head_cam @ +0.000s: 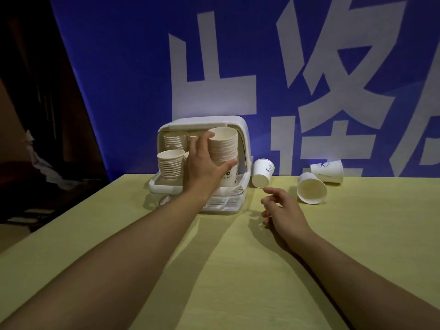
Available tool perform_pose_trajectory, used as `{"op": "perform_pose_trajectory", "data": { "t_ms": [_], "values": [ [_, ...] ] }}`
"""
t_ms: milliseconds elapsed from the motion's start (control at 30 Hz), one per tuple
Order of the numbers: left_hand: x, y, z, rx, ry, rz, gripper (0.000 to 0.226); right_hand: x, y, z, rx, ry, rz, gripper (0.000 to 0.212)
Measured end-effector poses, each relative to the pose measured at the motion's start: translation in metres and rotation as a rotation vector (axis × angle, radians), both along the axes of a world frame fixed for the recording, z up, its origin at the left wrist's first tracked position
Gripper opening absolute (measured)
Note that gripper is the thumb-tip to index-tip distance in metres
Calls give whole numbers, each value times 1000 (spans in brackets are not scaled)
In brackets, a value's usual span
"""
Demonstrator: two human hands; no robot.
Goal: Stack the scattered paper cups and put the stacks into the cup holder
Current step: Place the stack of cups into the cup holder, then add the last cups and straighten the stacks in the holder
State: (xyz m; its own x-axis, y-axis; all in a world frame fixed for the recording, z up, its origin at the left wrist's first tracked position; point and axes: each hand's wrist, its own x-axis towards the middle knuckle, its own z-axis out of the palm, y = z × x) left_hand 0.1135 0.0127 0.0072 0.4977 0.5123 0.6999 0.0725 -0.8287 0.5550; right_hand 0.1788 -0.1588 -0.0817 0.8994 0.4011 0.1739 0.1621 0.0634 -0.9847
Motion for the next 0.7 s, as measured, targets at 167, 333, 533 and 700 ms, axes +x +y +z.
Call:
{"op": "perform_pose_trajectory", "data": {
  "t_ms": [167, 333, 533, 700],
  "values": [
    [7, -9, -22, 172, 151, 158, 61, 0, -1, 0, -16, 9, 9, 24],
    [6, -8, -28, 342, 248, 281, 47, 1, -1, -1, -34, 3, 16, 23],
    [4, -7, -31, 399, 242, 278, 54, -1, -2, 0, -20, -40, 10, 23],
    [4, -44, -56, 361, -137, -22, 21, 4, -8, 1, -142, -407, -183, 23]
  ]
}}
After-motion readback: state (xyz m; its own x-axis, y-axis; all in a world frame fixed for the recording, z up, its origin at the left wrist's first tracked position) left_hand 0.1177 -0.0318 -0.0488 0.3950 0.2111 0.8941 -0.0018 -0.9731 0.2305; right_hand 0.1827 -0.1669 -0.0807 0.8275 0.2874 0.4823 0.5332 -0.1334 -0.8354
